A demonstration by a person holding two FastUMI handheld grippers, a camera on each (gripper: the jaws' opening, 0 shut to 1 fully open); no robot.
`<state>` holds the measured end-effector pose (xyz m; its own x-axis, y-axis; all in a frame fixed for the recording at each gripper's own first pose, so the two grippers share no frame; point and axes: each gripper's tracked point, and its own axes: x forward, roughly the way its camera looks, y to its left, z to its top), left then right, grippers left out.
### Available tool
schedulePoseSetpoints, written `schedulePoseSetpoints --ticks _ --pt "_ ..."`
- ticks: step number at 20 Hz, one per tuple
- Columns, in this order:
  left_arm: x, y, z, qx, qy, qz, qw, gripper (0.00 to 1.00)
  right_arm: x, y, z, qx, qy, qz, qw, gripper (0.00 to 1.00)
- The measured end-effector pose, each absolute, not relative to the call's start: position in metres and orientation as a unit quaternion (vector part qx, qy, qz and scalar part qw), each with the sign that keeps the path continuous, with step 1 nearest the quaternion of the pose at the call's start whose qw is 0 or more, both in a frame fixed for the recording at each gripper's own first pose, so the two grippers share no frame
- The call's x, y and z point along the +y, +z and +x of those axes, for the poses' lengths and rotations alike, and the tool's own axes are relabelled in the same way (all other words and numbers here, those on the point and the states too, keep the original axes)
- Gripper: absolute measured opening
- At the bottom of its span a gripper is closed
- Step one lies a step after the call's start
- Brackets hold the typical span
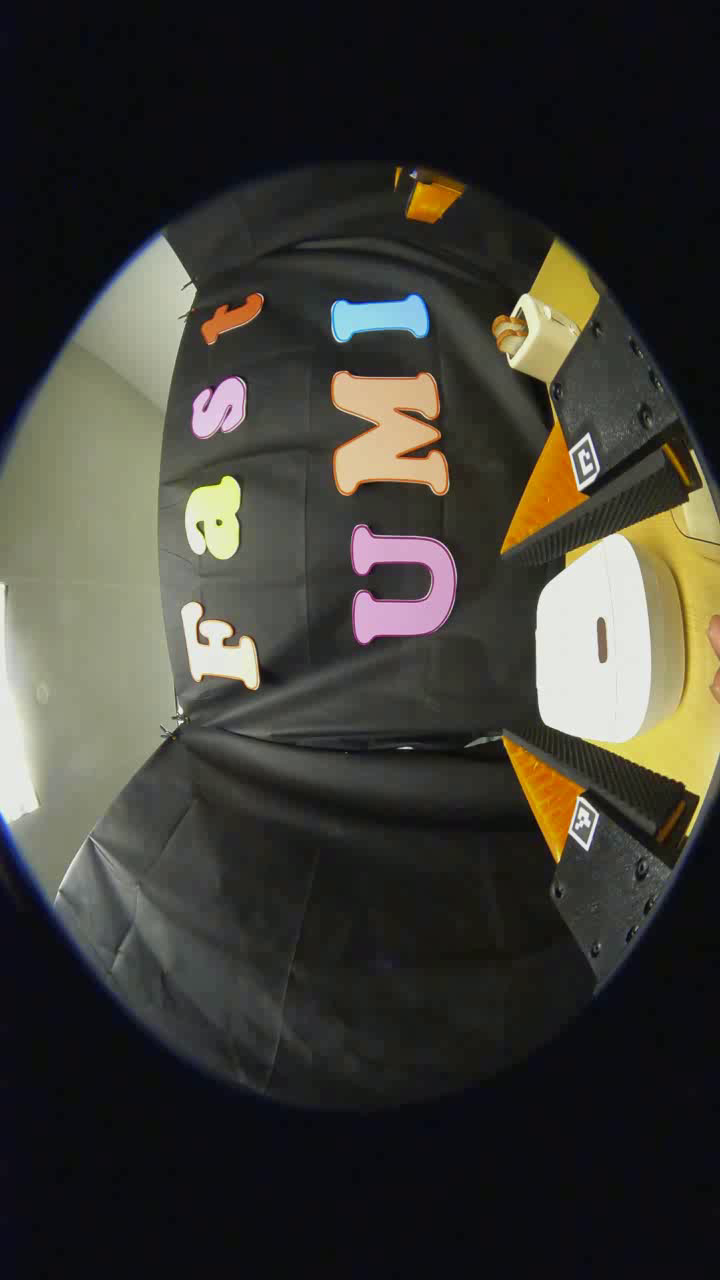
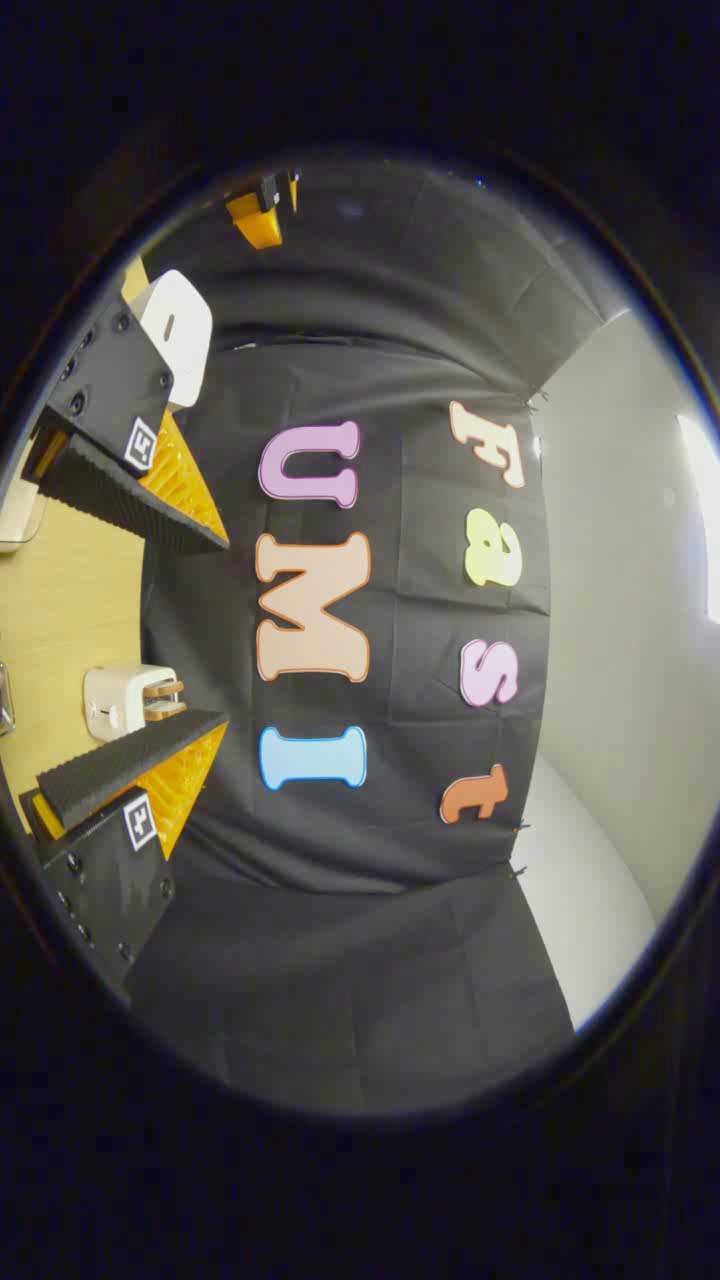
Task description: Close the left gripper, press the button to open the rice cooker; take a wooden spoon from the chopstick holder with the right hand, scoop a spoonful of rice and pour it into the rice cooker, then put the wooden spoon back into the chopstick holder.
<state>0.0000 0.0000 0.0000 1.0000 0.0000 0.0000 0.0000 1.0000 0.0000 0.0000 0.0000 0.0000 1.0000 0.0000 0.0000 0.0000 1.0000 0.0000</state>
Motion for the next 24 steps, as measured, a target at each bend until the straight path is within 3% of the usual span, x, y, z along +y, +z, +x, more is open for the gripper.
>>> schedulePoseSetpoints --ticks 2,3,15,22,24 --pt "0.000 0.001 -0.001 -0.001 -0.001 0.000 1.000 0.94 -0.003 0.000 -0.001 0.000 -0.002 0.002 1.000 1.00" --pt "0.000 0.002 -0.001 -0.001 -0.001 0.001 1.000 0.94 -0.004 0.000 -0.002 0.000 -0.003 0.002 1.000 0.95" --pt "-0.005 0.004 0.001 -0.003 -0.006 0.005 1.000 0.94 -0.008 -0.003 0.000 0.004 -0.005 0.003 1.000 1.00" --pt "-0.010 0.004 0.004 -0.003 -0.013 0.007 1.000 0.92 -0.012 -0.005 0.003 0.006 -0.007 0.005 1.000 1.00" --pt "-0.010 0.004 0.006 -0.003 -0.014 0.008 1.000 0.94 -0.013 -0.004 0.002 0.005 -0.008 0.005 1.000 0.95"
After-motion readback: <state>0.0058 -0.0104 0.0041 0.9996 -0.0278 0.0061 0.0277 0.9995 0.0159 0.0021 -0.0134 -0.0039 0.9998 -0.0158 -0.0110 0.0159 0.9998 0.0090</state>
